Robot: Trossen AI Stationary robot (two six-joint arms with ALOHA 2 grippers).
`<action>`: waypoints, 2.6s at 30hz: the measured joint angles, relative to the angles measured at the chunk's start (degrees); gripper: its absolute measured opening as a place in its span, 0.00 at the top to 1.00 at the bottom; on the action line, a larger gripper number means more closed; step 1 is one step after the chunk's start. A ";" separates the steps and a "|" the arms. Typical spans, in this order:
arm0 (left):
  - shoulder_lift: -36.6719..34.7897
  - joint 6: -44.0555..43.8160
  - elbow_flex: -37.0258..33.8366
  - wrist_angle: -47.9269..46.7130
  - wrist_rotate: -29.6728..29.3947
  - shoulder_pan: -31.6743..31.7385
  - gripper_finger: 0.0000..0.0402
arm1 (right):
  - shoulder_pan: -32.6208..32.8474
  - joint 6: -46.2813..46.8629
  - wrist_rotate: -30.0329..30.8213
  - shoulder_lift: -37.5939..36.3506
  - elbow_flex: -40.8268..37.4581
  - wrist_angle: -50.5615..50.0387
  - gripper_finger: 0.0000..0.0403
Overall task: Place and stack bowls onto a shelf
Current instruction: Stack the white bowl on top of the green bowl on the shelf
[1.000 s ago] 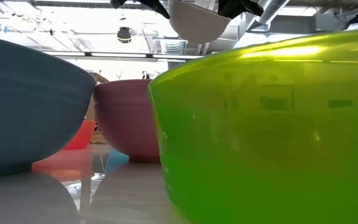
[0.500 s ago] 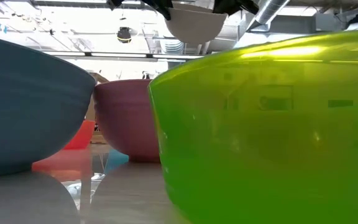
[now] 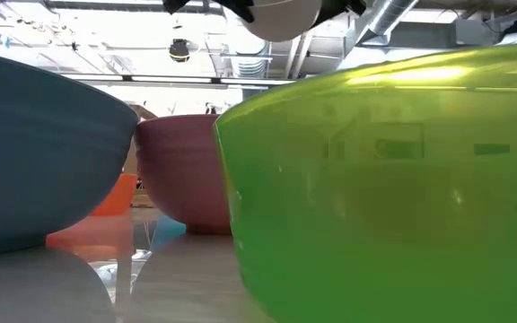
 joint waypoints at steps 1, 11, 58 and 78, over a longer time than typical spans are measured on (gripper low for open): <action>0.00 -0.68 0.05 0.15 0.18 0.00 1.00 | 0.00 -0.03 0.00 -0.58 0.00 0.15 0.35; -0.05 -7.25 0.09 -0.59 5.04 1.94 1.00 | 0.45 -2.24 -2.88 -7.21 0.02 10.24 0.34; 21.21 -23.59 8.25 -0.87 43.97 23.95 1.00 | 15.40 -3.62 0.76 -24.44 -0.02 4.58 0.34; 31.10 -26.51 19.68 -4.62 49.96 23.12 1.00 | 17.38 -4.10 0.70 -24.49 -0.02 2.00 0.34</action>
